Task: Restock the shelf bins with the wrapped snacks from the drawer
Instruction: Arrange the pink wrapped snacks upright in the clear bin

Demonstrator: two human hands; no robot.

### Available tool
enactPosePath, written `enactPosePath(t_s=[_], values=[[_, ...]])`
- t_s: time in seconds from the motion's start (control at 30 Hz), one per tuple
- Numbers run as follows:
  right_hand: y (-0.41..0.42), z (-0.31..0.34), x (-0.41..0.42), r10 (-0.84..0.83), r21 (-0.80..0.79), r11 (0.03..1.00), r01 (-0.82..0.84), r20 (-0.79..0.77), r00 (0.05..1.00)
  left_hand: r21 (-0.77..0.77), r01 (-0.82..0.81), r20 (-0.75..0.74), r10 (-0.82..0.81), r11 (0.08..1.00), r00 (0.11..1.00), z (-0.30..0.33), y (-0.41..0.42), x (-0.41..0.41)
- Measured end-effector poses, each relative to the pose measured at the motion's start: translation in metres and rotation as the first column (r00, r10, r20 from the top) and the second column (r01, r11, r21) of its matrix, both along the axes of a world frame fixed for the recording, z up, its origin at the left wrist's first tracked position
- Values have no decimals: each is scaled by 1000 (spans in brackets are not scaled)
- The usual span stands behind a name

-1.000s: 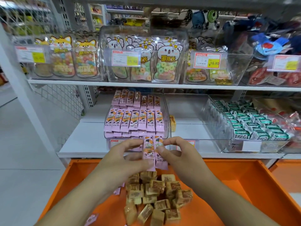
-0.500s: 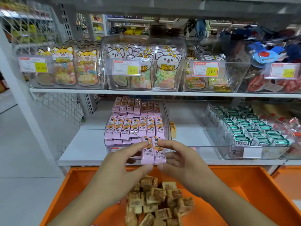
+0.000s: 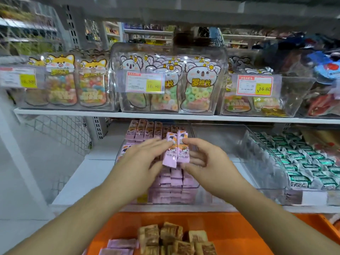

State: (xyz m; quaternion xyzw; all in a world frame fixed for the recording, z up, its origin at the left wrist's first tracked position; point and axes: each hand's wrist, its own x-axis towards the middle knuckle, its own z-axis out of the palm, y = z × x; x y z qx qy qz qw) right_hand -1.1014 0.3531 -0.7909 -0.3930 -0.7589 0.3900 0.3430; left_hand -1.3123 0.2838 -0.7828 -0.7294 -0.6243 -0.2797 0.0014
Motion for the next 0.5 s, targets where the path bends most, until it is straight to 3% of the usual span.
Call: enactPosePath(t_s=[0.13, 0.33, 0.5], values=[[52, 3, -24, -38, 173, 985, 21, 100, 994, 44, -70, -57, 72, 997, 996, -3, 54, -15], [102, 5, -51, -116, 269, 963, -35, 526, 843, -16, -134, -98, 132, 991, 986, -13, 108, -35], [120, -7, -59, -74, 323, 941, -106, 498, 864, 39, -66, -115, 70, 997, 991, -22, 128, -44]])
